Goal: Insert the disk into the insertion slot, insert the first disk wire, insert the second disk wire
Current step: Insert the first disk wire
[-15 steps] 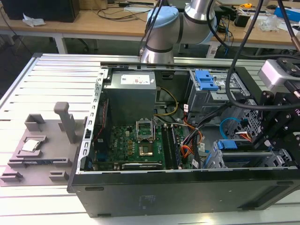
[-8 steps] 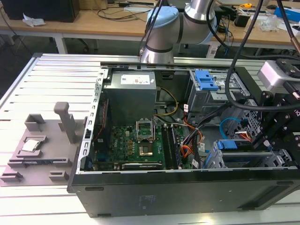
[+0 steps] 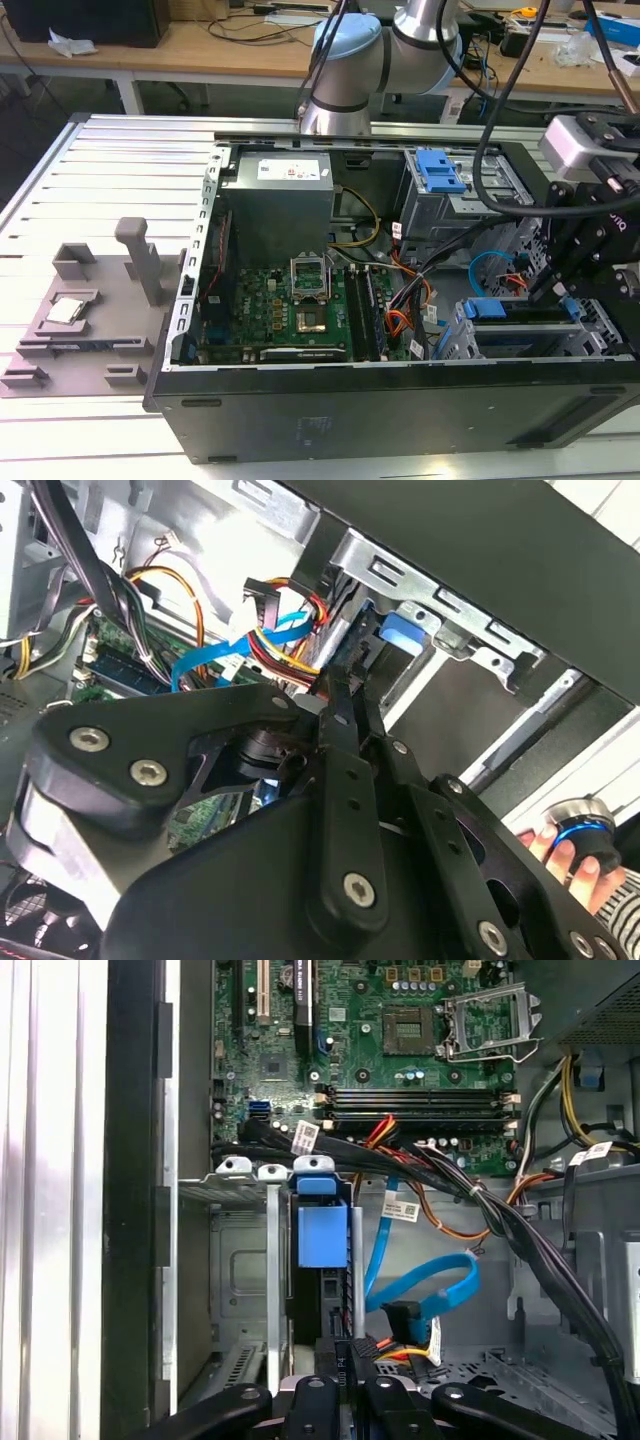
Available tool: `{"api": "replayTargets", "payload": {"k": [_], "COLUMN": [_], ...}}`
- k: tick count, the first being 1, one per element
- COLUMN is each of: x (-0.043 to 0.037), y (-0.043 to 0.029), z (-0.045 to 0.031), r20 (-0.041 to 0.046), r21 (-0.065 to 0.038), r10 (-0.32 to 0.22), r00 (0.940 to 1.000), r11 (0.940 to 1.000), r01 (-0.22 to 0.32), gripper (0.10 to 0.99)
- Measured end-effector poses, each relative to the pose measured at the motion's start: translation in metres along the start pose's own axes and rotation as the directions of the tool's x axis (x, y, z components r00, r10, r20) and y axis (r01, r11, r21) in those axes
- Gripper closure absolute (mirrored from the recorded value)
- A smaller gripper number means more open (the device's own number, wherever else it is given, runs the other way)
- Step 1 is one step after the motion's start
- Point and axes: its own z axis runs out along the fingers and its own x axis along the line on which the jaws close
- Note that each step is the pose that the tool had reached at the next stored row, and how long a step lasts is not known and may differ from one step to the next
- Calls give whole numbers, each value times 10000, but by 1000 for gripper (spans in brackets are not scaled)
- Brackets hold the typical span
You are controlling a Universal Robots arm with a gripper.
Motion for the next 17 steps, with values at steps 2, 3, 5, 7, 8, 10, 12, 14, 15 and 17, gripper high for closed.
{"api": "replayTargets", "payload": {"k": [2,3,5,7,8,10,12,14,15,17], "x": [-2,-3,-5,-6,-6,-5,-5,-4,-4,-4], "y": [-6,-13,-21,-29,-32,-38,-41,-47,-50,-53], "z": [0,0,0,1,1,17,48,70,77,85], "r20": [-1,-1,-1,-1,-1,1,7,4,7,5], "r21": [0,0,-1,0,0,-2,-5,-10,-11,-14], "r10": [-4,-7,-10,-12,-11,-11,-11,-12,-13,-11], "r00": [10000,10000,10000,10000,10000,10000,10000,10000,10000,10000], "r11": [10000,10000,10000,10000,10000,10000,10000,10000,10000,10000], "r01": [4,7,10,12,11,11,11,12,13,11], "gripper": [918,918,918,918,918,918,918,918,918,918]}}
